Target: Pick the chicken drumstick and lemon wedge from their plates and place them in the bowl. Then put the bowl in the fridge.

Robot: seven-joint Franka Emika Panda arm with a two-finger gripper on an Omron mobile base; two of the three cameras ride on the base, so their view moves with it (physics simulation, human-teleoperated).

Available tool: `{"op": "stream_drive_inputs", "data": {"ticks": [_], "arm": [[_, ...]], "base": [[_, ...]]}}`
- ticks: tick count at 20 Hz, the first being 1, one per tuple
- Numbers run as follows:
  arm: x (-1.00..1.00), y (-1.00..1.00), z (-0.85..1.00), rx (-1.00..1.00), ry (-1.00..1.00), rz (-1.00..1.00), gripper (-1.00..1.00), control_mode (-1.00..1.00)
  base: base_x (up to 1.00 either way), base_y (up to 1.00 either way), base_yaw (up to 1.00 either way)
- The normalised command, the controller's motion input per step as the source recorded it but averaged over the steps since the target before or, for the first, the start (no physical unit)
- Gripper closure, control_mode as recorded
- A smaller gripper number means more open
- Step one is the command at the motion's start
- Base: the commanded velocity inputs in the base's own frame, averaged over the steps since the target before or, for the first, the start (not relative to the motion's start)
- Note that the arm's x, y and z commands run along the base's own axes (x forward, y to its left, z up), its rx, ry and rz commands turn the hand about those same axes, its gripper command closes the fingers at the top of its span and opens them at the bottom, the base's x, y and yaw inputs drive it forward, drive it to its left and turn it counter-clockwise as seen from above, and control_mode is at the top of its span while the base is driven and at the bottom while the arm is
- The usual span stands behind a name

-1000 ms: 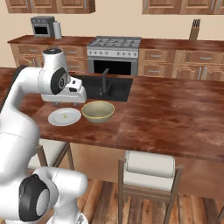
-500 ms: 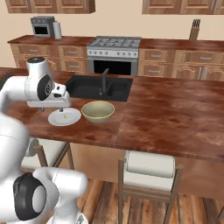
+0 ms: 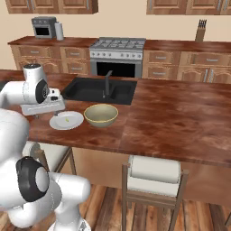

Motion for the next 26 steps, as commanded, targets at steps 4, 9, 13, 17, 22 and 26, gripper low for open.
{"op": "stream_drive_inputs", "data": {"ticks": [4, 9, 13, 17, 22, 26], "arm": [[0.59, 0.26, -0.35, 0.00, 0.09, 0.19, -1.00, -1.00], [0.64, 0.19, -0.26, -0.01, 0.06, 0.10, -1.00, -1.00], [0.69, 0.14, -0.32, -0.08, 0.10, 0.01, -1.00, -1.00], [0.65, 0.15, -0.41, -0.08, 0.07, 0.00, -1.00, -1.00], [0.62, 0.20, -0.36, -0.03, 0.01, 0.00, -1.00, -1.00], [0.47, 0.13, -0.46, 0.00, 0.00, 0.00, -1.00, -1.00]], "base": [[0.00, 0.00, 0.00], [0.00, 0.00, 0.00], [0.00, 0.00, 0.00], [0.00, 0.00, 0.00], [0.00, 0.00, 0.00], [0.00, 0.00, 0.00]]}}
